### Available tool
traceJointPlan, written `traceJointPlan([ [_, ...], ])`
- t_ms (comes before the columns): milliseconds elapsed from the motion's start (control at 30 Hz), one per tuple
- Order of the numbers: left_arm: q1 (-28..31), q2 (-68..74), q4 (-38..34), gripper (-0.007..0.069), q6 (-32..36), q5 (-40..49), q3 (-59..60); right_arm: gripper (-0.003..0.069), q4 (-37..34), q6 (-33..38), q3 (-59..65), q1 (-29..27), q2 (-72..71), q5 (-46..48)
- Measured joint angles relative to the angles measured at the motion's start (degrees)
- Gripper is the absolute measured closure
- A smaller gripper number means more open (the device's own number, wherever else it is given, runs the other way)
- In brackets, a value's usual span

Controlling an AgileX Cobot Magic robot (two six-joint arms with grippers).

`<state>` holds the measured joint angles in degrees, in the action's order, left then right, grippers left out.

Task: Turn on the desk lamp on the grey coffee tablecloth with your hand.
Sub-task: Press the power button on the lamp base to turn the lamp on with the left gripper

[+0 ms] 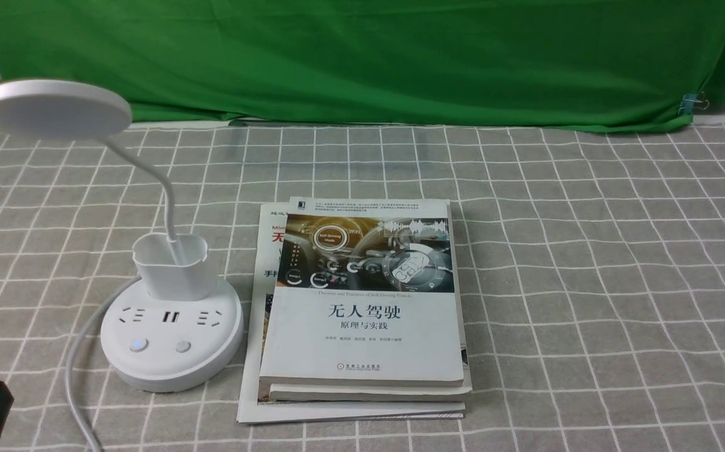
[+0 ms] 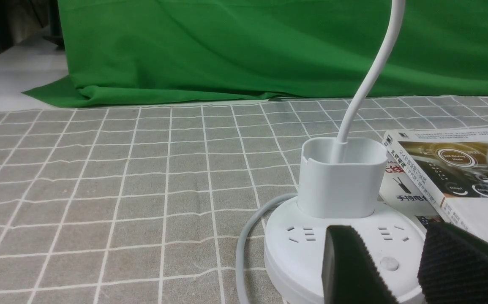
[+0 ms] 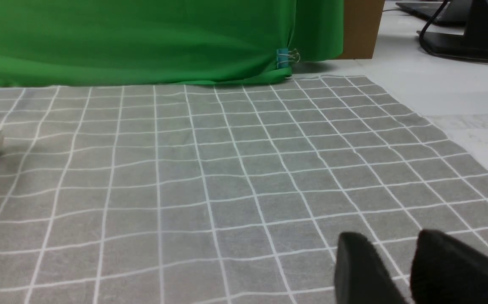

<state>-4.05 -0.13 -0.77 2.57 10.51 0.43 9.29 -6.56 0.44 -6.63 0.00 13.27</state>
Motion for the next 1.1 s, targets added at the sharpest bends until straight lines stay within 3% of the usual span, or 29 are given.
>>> traceJointPlan([
  [233,0.0,0.0,0.0,0.0389,1.0,-0.4,0.0,0.0414,0.0,0.0,0.0,0.0,0.0,0.0],
  [467,0.0,0.0,0.0,0.0389,1.1,-10.5,0.0,0.0414,0.0,0.0,0.0,0.0,0.0,0.0],
  [800,0.0,0.0,-0.2,0.0389,0.8,-13.4,0.0,0.0414,0.0,0.0,0.0,0.0,0.0,0.0],
  [967,0.0,0.0,-5.6,0.0389,-7.6,-23.4,0.0,0.0414,0.0,0.0,0.0,0.0,0.0,0.0],
  [1100,0.0,0.0,-5.9,0.0389,-9.8,-21.6,-1.9,0.0414,0.0,0.0,0.0,0.0,0.0,0.0],
])
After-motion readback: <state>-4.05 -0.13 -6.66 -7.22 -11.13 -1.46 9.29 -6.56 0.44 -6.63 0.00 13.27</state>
